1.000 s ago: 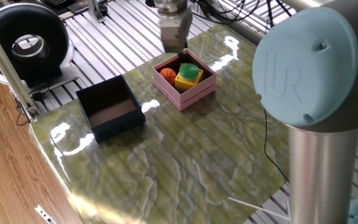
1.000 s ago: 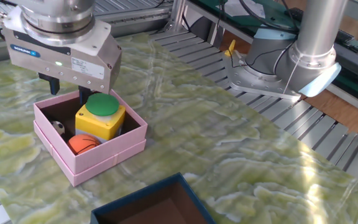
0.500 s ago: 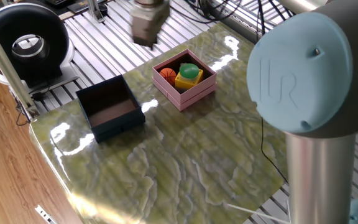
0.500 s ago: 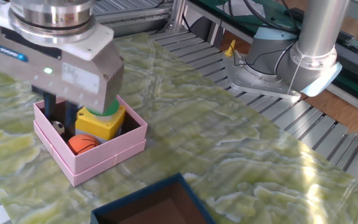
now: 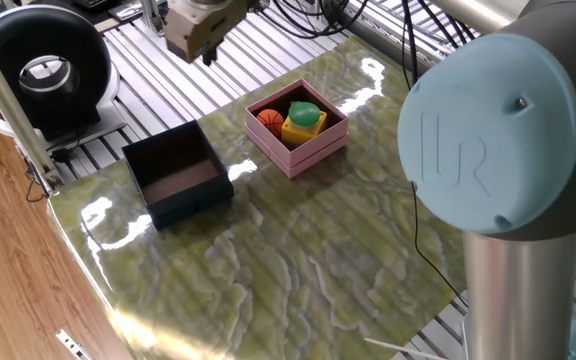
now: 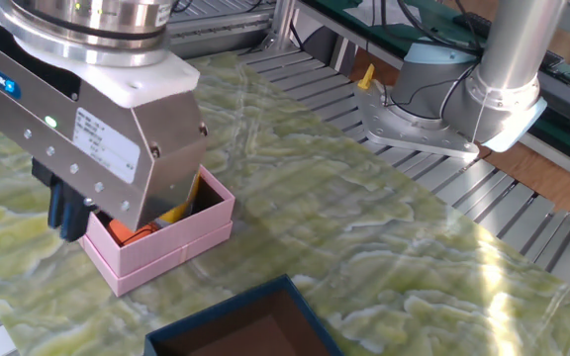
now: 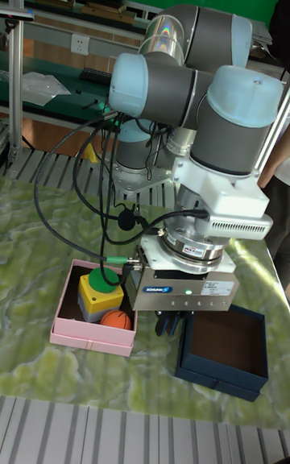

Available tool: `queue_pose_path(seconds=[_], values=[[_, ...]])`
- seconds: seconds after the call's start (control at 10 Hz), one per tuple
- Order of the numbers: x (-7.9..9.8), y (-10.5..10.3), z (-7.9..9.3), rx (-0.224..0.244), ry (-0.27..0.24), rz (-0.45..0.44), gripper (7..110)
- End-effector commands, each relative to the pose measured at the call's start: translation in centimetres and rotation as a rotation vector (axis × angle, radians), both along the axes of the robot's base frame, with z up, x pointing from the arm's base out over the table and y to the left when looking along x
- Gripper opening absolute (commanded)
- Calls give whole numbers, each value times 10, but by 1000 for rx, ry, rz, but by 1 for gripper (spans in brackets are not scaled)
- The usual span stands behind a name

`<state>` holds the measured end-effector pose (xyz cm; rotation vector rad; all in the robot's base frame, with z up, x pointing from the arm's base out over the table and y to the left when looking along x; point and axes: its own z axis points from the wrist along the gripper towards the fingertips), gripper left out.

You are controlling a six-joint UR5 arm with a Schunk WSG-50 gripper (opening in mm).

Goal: Move an object from one box to another

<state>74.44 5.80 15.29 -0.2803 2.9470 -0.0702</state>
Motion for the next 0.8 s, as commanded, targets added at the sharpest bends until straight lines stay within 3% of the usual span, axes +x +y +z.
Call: queue_pose_path(seconds=[0.0, 0.5, 0.7], values=[[10, 8, 6, 37, -42, -77, 7], [7, 17, 4, 87, -23, -121, 7], [1, 15, 2, 87, 0, -126, 7]])
